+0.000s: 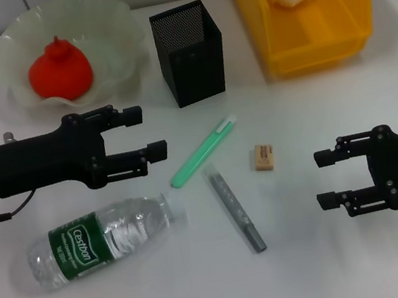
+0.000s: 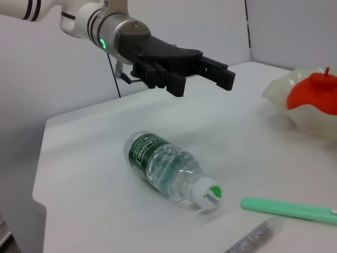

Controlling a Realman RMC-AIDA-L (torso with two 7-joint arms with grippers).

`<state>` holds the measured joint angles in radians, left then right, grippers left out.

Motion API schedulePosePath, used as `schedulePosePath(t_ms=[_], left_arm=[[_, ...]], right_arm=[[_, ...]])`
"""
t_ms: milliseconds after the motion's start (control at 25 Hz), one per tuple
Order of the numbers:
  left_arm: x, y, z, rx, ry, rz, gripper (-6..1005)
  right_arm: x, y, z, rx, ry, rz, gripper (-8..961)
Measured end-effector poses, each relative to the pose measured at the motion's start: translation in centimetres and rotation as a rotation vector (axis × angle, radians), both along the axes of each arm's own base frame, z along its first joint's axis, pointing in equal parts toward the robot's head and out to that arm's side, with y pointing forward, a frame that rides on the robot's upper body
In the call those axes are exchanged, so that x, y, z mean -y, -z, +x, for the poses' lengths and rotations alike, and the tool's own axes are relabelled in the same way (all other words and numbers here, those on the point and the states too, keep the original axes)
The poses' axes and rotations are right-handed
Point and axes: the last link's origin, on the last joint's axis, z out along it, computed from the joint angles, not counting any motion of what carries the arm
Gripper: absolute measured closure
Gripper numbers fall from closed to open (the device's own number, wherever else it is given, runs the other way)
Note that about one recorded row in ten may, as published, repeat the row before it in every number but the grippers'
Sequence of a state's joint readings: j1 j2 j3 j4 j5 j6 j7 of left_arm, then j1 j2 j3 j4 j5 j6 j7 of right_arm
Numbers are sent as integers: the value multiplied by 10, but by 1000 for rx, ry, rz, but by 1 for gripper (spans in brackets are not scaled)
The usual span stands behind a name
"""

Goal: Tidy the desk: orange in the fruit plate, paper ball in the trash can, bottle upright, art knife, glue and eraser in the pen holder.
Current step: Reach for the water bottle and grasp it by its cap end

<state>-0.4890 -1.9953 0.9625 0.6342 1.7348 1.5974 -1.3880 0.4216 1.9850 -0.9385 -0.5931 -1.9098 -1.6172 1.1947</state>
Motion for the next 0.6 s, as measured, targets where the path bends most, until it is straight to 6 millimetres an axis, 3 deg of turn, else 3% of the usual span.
schedulePosePath(t_ms=[120,240,440,600], left_arm=[[-3,-3,5,5,8,0,197],[-12,-7,25,-11,37,-36,197],[-31,-7,63,-201,55,-182,197],[-40,0,83,-392,47,-234,199]], right_arm=[[0,-1,1,0,2,2,264],[-1,-1,1,3,2,6,264],[-2,-1,0,5,-4,10,264],[-3,-2,0,3,1,17,264]])
